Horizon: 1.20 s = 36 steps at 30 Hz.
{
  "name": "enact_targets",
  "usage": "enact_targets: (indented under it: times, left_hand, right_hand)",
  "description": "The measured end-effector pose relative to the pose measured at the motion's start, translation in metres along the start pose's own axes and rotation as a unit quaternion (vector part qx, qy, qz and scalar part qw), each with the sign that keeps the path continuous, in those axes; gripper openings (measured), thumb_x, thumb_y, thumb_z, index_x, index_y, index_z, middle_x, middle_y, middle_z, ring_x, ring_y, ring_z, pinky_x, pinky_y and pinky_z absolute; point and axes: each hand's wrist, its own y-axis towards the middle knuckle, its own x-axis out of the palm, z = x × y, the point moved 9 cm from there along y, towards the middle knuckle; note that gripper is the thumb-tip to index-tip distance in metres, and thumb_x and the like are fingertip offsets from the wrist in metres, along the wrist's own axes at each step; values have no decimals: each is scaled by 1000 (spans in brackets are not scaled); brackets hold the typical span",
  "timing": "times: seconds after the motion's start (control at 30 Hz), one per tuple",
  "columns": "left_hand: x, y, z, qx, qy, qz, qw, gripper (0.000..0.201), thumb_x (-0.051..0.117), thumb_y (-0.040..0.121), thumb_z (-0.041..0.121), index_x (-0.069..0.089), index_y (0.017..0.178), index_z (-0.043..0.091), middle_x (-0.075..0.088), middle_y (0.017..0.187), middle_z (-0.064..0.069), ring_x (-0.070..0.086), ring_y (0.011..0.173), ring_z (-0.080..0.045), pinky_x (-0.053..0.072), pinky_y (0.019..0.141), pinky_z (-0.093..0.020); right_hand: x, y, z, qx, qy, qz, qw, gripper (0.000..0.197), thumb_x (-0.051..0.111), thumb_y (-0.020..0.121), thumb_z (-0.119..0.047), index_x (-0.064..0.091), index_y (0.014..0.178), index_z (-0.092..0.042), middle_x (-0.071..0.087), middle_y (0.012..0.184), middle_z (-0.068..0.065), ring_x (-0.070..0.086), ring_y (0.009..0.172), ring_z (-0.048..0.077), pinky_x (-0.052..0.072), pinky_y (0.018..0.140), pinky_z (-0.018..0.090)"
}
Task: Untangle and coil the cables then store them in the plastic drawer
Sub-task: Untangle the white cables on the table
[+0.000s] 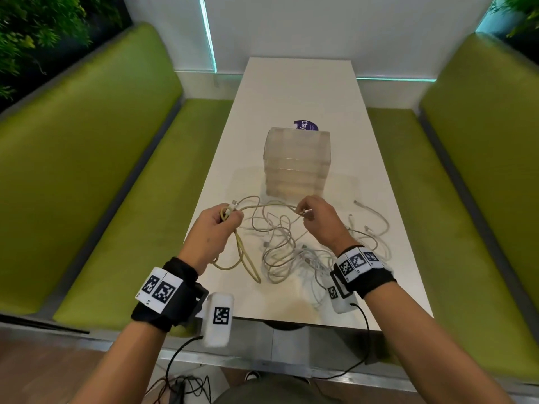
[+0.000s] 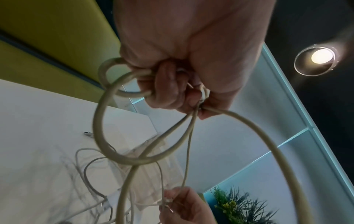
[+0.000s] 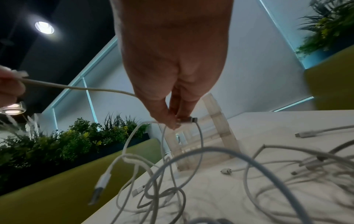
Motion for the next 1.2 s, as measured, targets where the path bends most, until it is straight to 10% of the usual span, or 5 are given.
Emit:
enact_targets:
  times: [0.33, 0.57, 0.7, 0.97, 1.2]
  left_hand:
    - [26, -11, 4, 38, 55, -76, 995, 37, 53, 96, 21, 36, 64, 18, 27, 51, 14, 22, 42, -4, 21, 40, -14]
    - [52, -25, -17, 46, 147, -194, 969, 36, 57, 93, 36, 51, 74, 6, 33, 57, 10, 30, 51, -6, 27, 52, -23]
    - [89, -43, -37, 42, 224, -293, 929, 25, 55, 92, 45, 60, 87, 20, 56, 74, 3, 48, 64, -7, 40, 64, -28]
    - [110, -58, -60, 5, 182, -339, 923, 52, 57, 89, 45, 38, 132, 23, 54, 124, 8, 56, 110, -5, 47, 93, -26]
    - [102, -59, -54, -47, 38, -313, 948, 13, 49, 98, 17, 46, 110, 15, 61, 80, 3, 34, 52, -9, 32, 51, -24]
  right_hand:
    - [-40, -11, -2, 8, 14, 117, 993, 10, 66, 86, -10, 71, 94, -13, 60, 90, -1, 54, 85, 13, 40, 75, 23]
    - [-8, -65, -70, -25, 117, -220, 968, 57, 70, 83, -5, 55, 132, -29, 61, 72, -9, 58, 70, 3, 47, 74, 16]
    - [14, -95, -85, -22, 128, -281, 951, 45, 71, 83, -11, 64, 99, -53, 71, 84, -3, 66, 91, 14, 45, 76, 16]
    - [25, -120, -37, 83, 124, -84, 985, 9, 74, 79, -22, 73, 87, -17, 70, 79, 9, 63, 77, 25, 48, 69, 36]
    - [27, -125, -24, 76, 124, -122, 982, 5, 67, 86, -19, 64, 83, -18, 60, 92, 3, 62, 78, 18, 46, 72, 25]
